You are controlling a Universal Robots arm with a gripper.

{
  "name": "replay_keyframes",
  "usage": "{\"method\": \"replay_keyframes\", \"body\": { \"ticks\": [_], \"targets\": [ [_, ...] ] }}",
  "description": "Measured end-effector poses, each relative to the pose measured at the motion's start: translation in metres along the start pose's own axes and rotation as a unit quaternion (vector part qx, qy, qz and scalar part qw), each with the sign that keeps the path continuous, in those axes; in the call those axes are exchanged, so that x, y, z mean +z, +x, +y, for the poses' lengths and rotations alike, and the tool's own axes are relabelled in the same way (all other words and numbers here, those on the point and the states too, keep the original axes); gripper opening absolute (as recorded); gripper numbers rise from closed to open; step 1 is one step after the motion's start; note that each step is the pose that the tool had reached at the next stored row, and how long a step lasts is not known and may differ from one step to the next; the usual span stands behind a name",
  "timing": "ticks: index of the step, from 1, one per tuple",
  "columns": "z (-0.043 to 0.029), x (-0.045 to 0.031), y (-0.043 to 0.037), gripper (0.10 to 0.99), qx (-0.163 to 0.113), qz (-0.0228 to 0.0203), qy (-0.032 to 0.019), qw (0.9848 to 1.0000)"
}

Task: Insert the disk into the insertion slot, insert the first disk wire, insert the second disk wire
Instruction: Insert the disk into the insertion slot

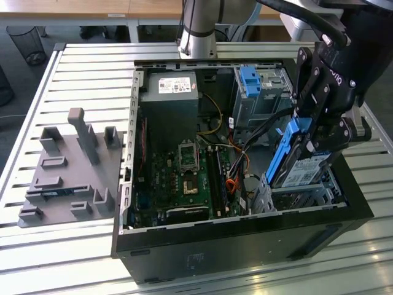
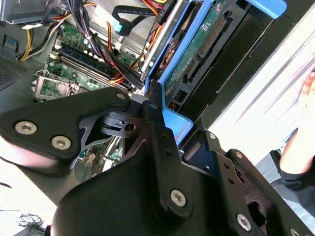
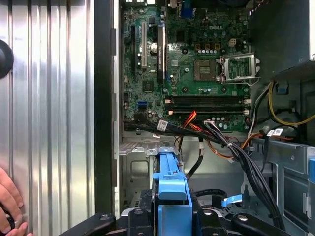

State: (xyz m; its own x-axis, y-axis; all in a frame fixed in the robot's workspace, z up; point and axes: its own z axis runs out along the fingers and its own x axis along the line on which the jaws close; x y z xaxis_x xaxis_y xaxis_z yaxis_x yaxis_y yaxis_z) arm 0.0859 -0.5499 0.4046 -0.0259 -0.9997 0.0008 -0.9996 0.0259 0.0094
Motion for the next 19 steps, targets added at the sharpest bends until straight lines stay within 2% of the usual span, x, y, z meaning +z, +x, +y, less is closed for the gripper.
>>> {"method": "replay_keyframes", "body": {
  "ticks": [19],
  "targets": [
    [-0.0001,0.0111,0.0,0.365,0.0,0.0,0.0001,1.0]
  ]
}}
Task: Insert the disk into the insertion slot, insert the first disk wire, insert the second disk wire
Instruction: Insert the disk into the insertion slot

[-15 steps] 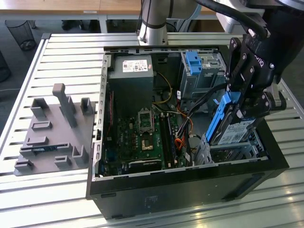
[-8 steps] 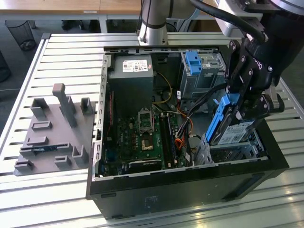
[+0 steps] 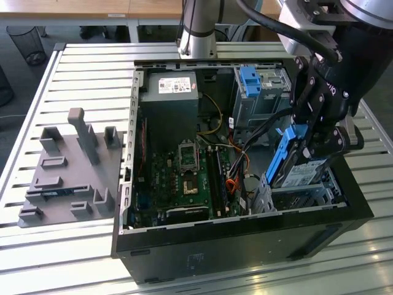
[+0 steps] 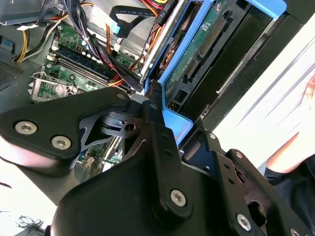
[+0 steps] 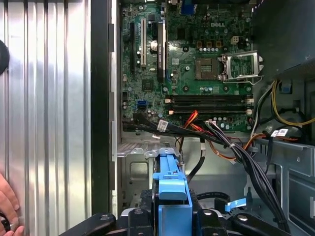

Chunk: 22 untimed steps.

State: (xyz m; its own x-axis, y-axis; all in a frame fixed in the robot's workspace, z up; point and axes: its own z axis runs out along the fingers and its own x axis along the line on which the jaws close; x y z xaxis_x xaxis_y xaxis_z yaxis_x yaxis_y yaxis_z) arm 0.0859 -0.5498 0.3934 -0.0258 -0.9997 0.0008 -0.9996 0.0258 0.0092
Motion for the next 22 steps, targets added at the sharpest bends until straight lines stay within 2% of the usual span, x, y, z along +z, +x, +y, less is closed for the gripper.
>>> {"method": "replay_keyframes", "body": {
  "ticks": [22],
  "targets": [
    [-0.0002,0.0172,0.0,0.365,0.0,0.0,0.0,1.0]
  ]
}}
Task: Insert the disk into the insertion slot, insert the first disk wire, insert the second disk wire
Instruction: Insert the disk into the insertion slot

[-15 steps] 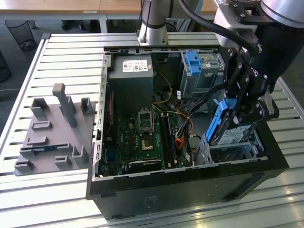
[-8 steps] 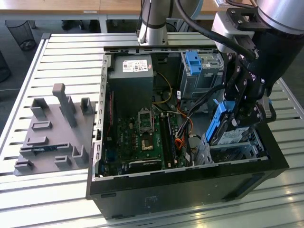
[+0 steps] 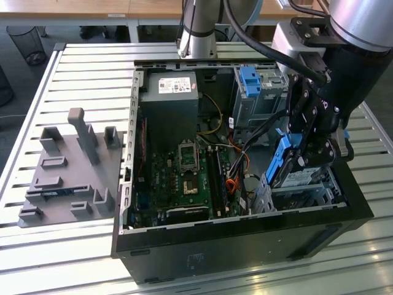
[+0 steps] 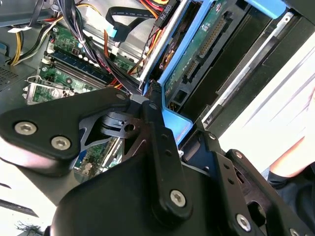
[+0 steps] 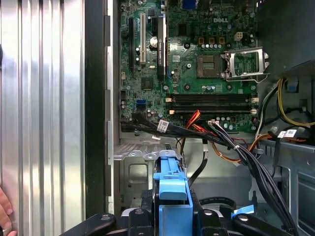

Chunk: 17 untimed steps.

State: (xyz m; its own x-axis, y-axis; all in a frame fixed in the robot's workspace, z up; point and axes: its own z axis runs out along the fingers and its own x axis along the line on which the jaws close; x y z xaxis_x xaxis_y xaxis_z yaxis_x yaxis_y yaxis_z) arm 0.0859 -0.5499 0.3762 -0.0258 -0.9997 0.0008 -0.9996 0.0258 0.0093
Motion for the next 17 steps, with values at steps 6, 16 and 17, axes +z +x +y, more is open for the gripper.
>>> {"method": "replay_keyframes", "body": {
  "ticks": [6,16,17],
  "targets": [
    [0.0,0.0028,0.0,0.365,0.0,0.0,0.0,1.0],
    [-0.0001,0.0088,0.0,0.365,0.0,0.0,0.0,1.0],
    [-0.0001,0.0095,0.0,0.365,0.0,0.0,0.0,1.0]
  ]
}}
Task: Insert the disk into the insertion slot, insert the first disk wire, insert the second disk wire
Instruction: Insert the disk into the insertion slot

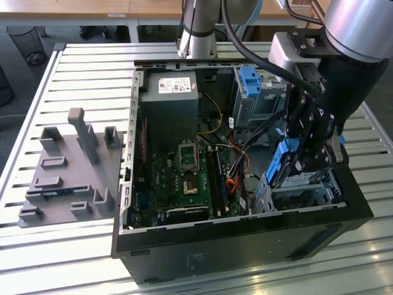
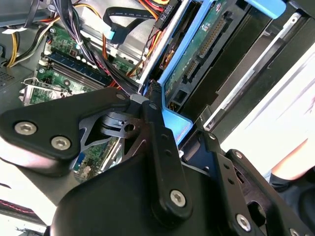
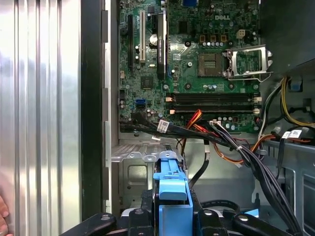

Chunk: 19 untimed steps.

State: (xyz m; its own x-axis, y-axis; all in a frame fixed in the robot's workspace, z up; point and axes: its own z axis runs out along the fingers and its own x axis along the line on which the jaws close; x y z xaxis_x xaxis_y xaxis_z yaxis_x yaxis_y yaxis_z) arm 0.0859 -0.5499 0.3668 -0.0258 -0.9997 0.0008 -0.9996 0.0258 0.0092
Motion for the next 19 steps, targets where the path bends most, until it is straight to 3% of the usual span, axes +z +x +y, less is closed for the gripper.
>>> {"method": "replay_keyframes", "body": {
  "ticks": [19],
  "targets": [
    [-0.0001,0.0128,0.0,0.365,0.0,-0.0001,0.0,1.0]
  ]
}}
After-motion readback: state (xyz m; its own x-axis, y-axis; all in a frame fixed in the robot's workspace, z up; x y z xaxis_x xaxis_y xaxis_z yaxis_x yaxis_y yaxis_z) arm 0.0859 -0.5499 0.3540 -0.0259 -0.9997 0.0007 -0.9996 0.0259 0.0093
